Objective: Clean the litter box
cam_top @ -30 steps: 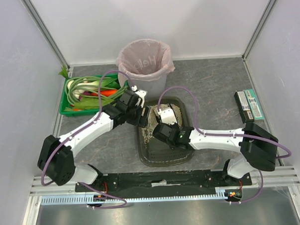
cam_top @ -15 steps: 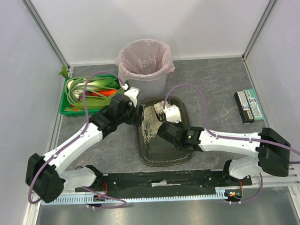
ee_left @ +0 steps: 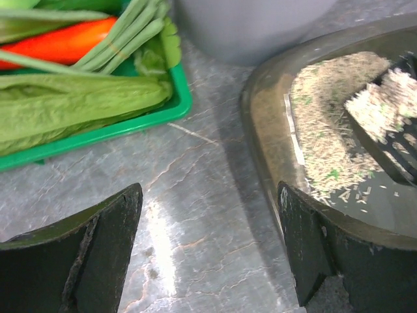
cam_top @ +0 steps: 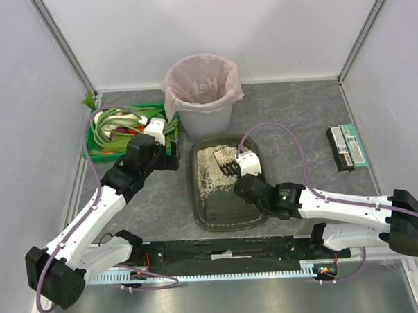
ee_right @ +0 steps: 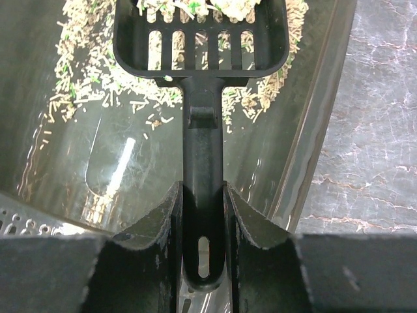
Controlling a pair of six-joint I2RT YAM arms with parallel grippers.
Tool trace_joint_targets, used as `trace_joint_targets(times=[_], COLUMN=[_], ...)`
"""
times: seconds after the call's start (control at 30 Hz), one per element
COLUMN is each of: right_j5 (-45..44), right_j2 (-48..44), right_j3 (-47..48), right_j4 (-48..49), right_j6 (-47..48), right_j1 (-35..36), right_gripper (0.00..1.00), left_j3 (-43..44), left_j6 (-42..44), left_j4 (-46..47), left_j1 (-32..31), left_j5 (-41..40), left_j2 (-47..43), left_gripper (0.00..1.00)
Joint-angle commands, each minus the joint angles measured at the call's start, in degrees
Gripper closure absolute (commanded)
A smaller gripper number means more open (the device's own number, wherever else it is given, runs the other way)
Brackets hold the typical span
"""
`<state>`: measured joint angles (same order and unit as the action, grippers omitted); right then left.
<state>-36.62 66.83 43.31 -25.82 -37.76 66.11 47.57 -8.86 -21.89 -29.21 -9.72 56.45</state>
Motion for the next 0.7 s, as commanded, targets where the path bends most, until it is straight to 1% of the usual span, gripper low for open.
trace_joint_targets(times=[0.0,0.07,0.17,0.23,0.37,0.47,0.53,0.6,0.67], right_j5=[0.1,-1.1,-3.0,-4.2,-7.1,-9.7,-12.9,-12.3,-11.0], right_j2=[-2.5,-3.5,-5.5,-6.9,-10.9,-9.5,-8.0,-7.7,-10.1], right_j3=[-1.3,-2.7,-4.6,-6.0,-10.4,-11.8,-10.8,-10.0,-10.9], right_j4=[2.3,3.2,3.6,3.6,8.7,13.1,13.3,12.5,12.7], right_j6=[2.8,3.0,1.6,0.1,0.3,4.0,5.1,4.8,2.8], right_j1=[1.7,3.0,5.1,6.4,8.2,8.2,8.2,8.2,8.3], right_gripper=[1.0,1.0,1.0,1.0,1.0,1.0,1.0,1.0,1.0], left_j3=[-1.4,-1.3,-0.6,-1.1,-1.3,-2.0,-2.0,-1.6,-1.4], left_j6=[-2.7,-3.4,-3.3,-2.7,-2.1,-2.1,-2.2,-2.1,-1.9], left_j4=[0.9,1.2,0.8,1.6,1.3,1.1,1.0,0.4,0.2], left_j1=[6.1,9.6,11.5,11.5,11.5,11.5,11.5,11.5,11.5], left_j5=[6.2,7.9,8.2,7.2,6.6,6.6,7.3,8.1,8.1], left_j2=[-0.3,2.0,3.4,2.8,1.3,0.0,-0.3,0.0,-0.4], left_gripper=[0.1,0.1,0.1,0.1,0.1,0.1,0.1,0.11,0.11])
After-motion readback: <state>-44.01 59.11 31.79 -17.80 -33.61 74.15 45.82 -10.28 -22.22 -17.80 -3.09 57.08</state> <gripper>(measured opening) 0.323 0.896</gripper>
